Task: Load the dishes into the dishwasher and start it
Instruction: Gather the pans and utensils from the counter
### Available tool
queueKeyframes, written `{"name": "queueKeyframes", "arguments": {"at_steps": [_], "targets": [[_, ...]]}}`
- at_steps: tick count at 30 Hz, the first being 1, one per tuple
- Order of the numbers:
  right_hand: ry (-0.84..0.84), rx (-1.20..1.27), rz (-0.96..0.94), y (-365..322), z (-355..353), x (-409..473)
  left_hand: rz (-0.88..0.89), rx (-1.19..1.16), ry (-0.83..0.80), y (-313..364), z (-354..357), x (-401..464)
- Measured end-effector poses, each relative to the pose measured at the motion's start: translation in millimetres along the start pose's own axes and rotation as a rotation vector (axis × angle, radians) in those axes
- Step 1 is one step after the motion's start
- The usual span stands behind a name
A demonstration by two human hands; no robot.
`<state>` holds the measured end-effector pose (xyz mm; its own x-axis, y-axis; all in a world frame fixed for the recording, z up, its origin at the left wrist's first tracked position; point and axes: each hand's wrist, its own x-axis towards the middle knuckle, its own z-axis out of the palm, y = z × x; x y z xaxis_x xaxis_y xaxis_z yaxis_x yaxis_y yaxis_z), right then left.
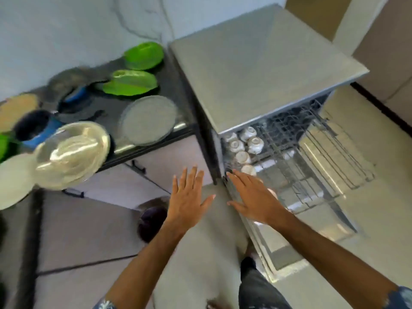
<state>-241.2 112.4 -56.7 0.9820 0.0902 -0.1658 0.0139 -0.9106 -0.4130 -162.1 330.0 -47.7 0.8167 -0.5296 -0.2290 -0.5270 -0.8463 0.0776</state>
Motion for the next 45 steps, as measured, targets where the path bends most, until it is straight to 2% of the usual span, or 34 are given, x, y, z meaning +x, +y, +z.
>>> {"name": "queueKeyframes", "arguments": {"at_steps": [6,11,19,26,32,35,45], "targets": [[0.063,-0.093,-0.381,-164,-18,48,-0.269,-0.059,0.192,-117,-51,-136],[0.062,-0.121,-0.599,-303,-29,87,-0.557,-0.076,0.252,-209,-78,-227],[-0.033,-0.119,-0.832,-441,-20,168,-0.813,-0.145,0.342,-306,-88,-301],[-0.118,-0.118,-0.855,-480,-20,278,-0.899,-0.187,0.305,-375,-97,-256],[-0.155,-0.191,-0.786,-463,-35,388,-0.880,-0.243,0.345,-422,-114,-170],[-0.166,-0.245,-0.689,-452,-47,441,-0.867,-0.283,0.331,-442,-115,-134],[-0.041,-0.589,-0.595,-429,-53,576,-0.701,-0.442,0.344,-485,-119,-49]]}}
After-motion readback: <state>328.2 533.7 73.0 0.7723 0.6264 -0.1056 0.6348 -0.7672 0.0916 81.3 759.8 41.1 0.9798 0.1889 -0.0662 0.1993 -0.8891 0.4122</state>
